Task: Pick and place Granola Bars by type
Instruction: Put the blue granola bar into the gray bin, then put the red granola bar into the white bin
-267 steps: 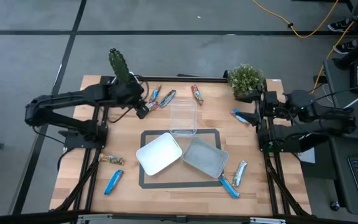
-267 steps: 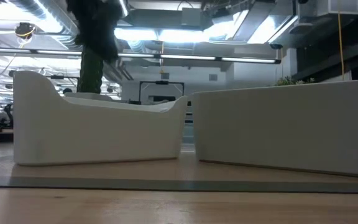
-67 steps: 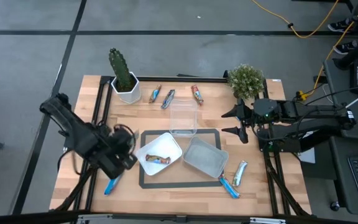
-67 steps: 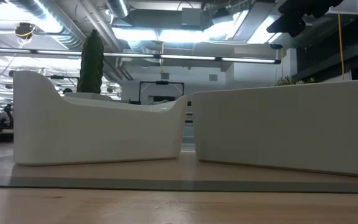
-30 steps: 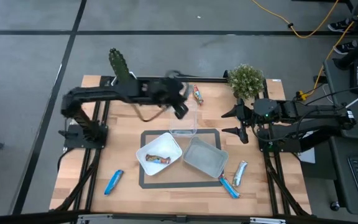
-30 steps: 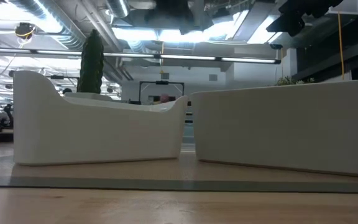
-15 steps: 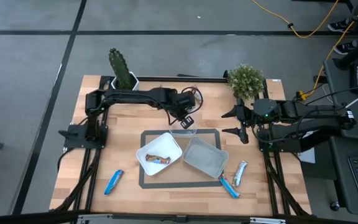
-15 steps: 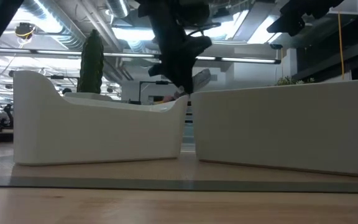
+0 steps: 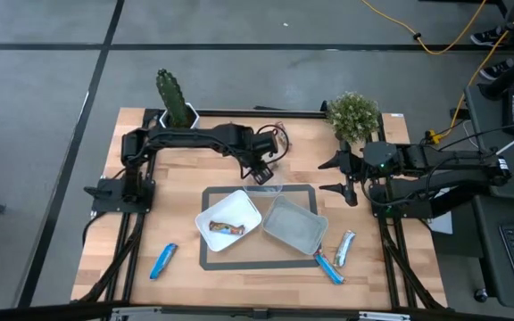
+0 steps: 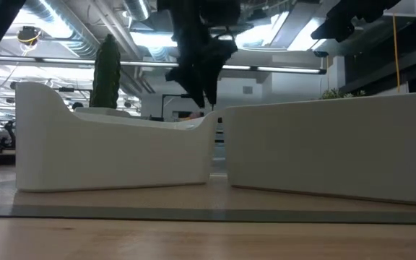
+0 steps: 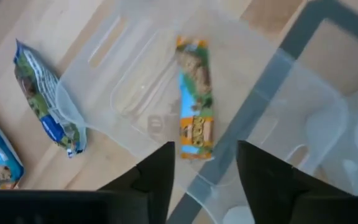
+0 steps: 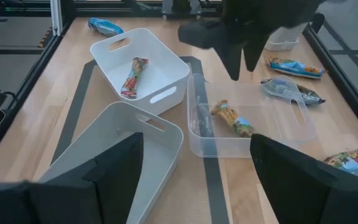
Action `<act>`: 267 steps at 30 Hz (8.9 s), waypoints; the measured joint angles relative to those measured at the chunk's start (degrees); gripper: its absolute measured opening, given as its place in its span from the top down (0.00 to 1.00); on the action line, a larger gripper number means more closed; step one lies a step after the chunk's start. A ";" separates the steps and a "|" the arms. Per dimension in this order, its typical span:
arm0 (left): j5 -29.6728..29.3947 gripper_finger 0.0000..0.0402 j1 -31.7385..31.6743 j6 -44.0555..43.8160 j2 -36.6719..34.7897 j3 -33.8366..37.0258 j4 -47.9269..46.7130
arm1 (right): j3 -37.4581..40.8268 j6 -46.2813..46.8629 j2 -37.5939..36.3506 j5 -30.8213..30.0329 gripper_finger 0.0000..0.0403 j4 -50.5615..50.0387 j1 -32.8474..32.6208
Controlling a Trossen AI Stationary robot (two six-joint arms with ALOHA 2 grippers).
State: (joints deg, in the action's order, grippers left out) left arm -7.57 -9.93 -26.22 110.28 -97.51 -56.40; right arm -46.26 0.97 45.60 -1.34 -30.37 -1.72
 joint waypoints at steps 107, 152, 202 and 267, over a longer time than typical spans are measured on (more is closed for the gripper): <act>-35.02 0.95 29.88 -7.36 -20.93 -15.28 -6.66 | -7.25 5.97 4.46 3.53 0.27 21.26 0.45; -7.89 0.92 14.23 17.56 -11.02 -15.26 20.68 | -32.72 -4.28 22.93 8.99 0.90 11.28 3.80; -19.98 0.52 21.42 4.00 -19.41 -16.33 -1.92 | -39.67 9.67 36.45 3.03 0.91 -25.71 -14.61; -19.85 0.52 23.66 6.54 -19.34 -16.33 -5.93 | -21.06 26.23 21.95 -19.23 0.37 -48.72 19.02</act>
State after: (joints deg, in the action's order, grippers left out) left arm -27.42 13.72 -19.68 90.94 -113.84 -62.33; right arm -67.32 27.20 67.55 -20.57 -79.09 17.31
